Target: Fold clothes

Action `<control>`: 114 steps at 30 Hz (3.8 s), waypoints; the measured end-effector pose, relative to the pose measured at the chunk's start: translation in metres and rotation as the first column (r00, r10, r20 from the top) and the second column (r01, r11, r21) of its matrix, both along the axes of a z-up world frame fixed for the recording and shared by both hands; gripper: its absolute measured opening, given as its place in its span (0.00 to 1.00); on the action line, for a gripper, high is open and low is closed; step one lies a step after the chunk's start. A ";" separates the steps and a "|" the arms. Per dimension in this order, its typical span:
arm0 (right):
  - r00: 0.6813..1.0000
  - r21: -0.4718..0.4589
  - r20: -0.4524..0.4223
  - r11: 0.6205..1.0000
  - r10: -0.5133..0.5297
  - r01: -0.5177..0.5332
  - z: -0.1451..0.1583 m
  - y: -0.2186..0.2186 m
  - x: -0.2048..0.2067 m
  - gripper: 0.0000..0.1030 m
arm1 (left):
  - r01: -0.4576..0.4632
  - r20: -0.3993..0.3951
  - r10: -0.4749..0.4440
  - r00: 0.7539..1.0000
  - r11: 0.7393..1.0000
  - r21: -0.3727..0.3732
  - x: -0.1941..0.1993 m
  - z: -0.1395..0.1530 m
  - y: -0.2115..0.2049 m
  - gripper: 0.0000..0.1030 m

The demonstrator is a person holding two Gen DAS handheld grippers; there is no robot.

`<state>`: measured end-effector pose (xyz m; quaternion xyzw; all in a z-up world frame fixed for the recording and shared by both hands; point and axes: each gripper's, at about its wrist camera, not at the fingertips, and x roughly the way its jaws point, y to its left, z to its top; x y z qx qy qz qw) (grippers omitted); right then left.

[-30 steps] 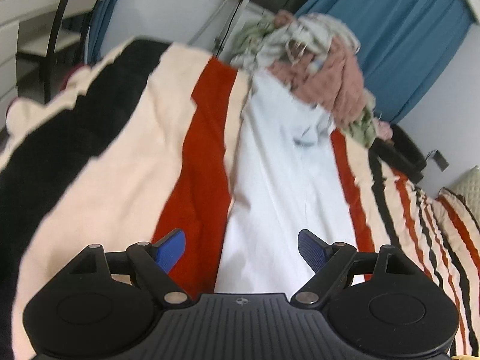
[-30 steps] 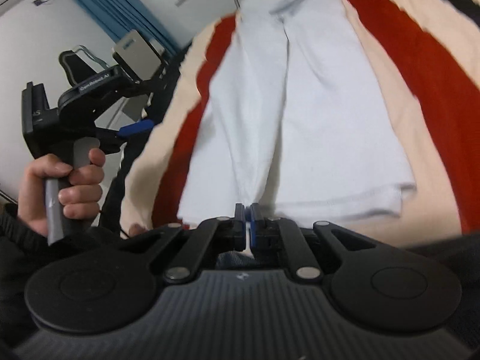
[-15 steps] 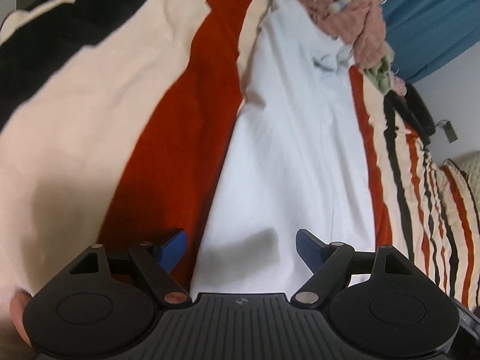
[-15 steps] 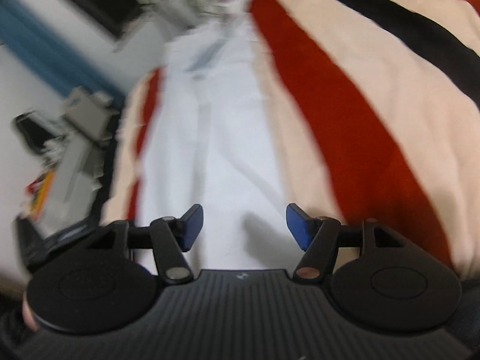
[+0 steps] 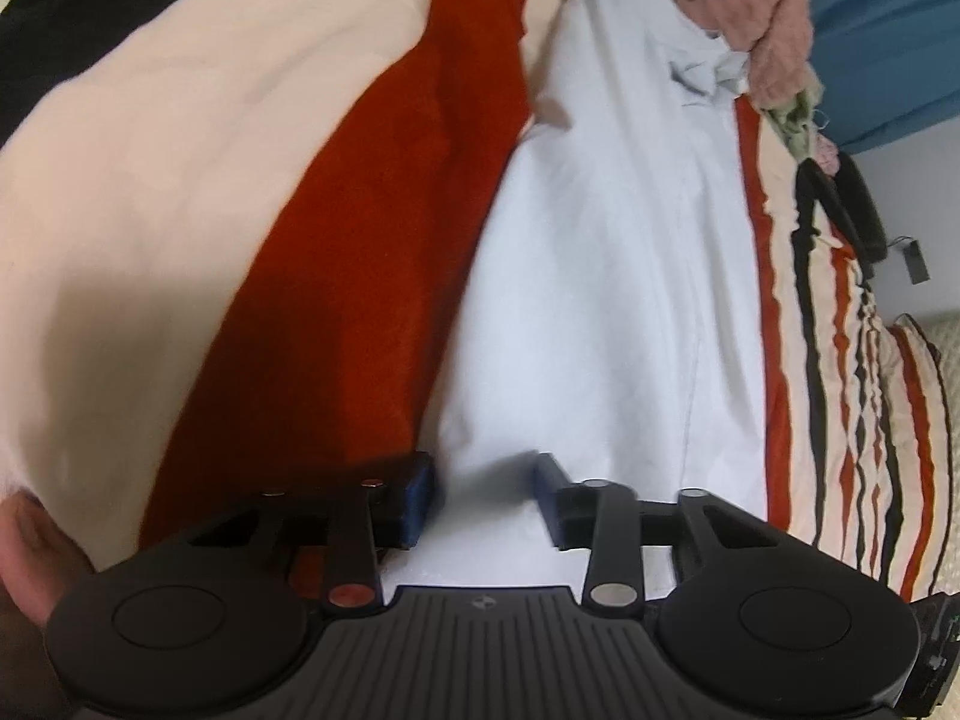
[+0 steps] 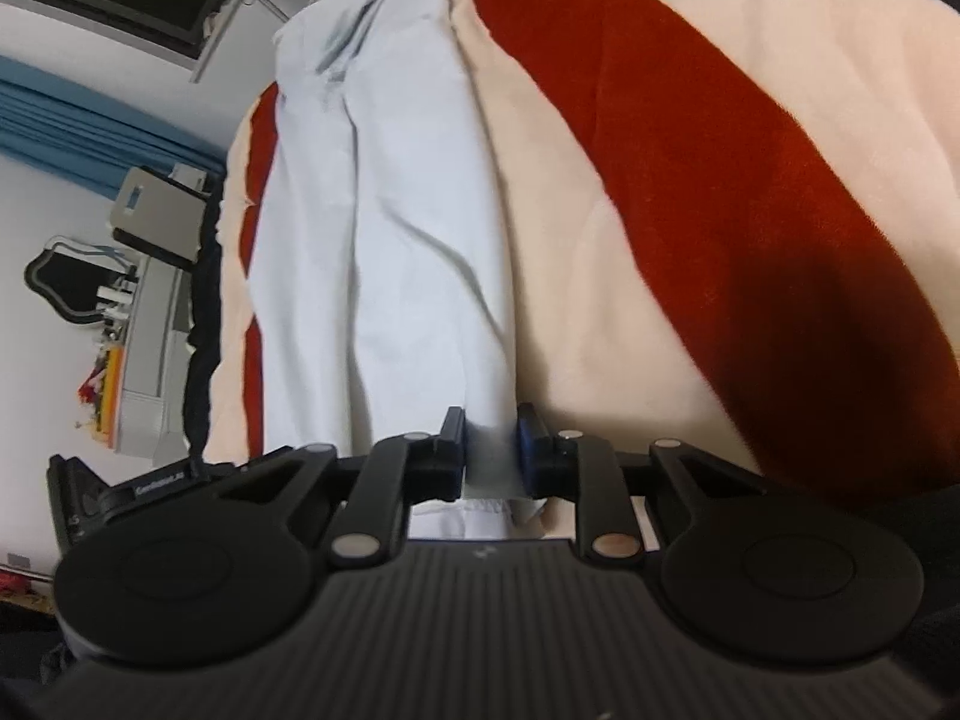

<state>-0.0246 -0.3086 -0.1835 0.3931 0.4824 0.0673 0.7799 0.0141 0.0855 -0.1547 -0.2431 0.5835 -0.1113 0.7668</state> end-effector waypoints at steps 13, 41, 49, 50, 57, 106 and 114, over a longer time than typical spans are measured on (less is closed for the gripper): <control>0.998 -0.099 0.038 0.994 0.051 -0.047 0.006 0.023 -0.007 0.12 | 0.143 -0.015 -0.142 0.990 0.989 0.031 -0.003 0.013 -0.021 0.14; 0.951 -0.106 0.306 0.994 0.044 -0.012 0.123 -0.019 -0.111 0.07 | 0.109 0.090 -0.086 0.992 0.946 -0.306 -0.110 0.134 0.024 0.05; 0.938 -0.040 0.340 0.995 -0.072 0.091 0.117 -0.030 0.016 0.08 | 0.088 0.167 -0.055 0.984 0.977 -0.197 0.037 0.134 -0.001 0.06; 0.933 -0.044 0.351 0.993 -0.086 0.108 0.115 -0.030 0.040 0.08 | 0.076 0.194 -0.041 0.980 0.982 -0.174 0.060 0.134 -0.007 0.06; 0.882 -0.219 0.470 0.962 -0.044 0.164 0.079 -0.015 0.189 0.08 | 0.026 0.351 -0.018 0.936 1.000 -0.017 0.179 0.093 -0.049 0.06; 0.735 -0.504 0.664 0.809 0.138 0.303 0.098 0.033 0.039 0.86 | -0.075 0.754 -0.194 0.628 0.949 0.307 -0.009 0.131 -0.074 1.00; 0.788 -0.423 0.613 0.865 0.055 0.269 0.083 0.020 0.052 0.86 | 0.040 0.546 -0.093 0.832 0.993 0.107 0.025 0.095 -0.067 0.99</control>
